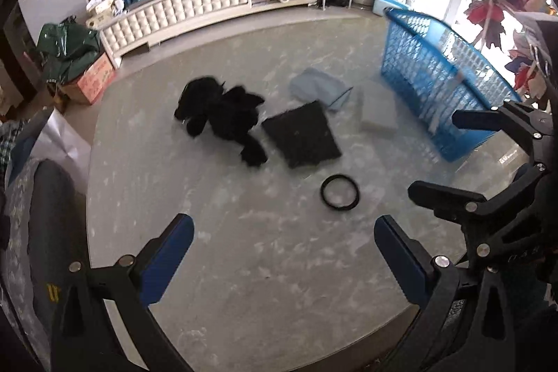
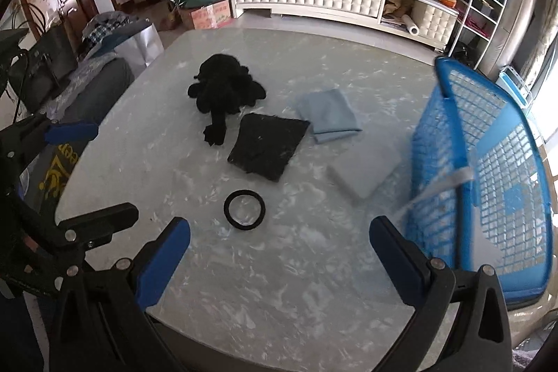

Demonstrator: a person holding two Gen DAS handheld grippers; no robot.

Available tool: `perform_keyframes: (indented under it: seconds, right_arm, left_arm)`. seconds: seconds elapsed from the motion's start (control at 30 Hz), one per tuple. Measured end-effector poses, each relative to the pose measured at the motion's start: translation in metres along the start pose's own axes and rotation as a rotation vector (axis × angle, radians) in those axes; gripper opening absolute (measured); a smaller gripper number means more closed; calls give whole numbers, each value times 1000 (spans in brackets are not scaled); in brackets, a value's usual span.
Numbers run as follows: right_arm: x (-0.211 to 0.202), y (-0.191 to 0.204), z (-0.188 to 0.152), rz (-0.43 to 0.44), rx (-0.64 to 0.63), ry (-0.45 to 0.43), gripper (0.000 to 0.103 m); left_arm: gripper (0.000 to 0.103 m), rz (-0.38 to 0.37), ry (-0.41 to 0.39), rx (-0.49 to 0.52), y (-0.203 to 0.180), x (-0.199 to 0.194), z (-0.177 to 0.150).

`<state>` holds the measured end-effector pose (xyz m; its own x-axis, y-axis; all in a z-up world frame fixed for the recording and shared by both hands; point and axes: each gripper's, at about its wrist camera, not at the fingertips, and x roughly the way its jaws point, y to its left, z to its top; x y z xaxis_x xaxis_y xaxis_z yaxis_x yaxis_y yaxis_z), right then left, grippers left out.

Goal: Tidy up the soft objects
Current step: 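Withdraw both tools from the basket back over the table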

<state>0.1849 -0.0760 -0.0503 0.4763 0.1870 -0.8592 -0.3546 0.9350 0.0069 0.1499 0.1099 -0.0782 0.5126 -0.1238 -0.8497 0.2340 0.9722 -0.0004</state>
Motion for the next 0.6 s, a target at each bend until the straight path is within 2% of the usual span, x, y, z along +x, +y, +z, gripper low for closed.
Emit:
perform_keyframes:
  seconds: [0.2, 0.33, 0.43, 0.6]
  right_arm:
    - [26, 9, -2, 24, -3, 47, 103]
    - [42, 17, -1, 37, -22, 64, 103]
    - [53, 23, 1, 28, -40, 73, 103]
    - [74, 24, 4, 38, -22, 133, 103]
  left_arm:
    - [103, 42, 42, -35, 21, 21, -12]
    - [103, 2, 64, -83, 39, 36, -17]
    - [103, 4, 78, -98, 46, 47, -19]
    - [103, -35, 94, -126, 57, 65, -18]
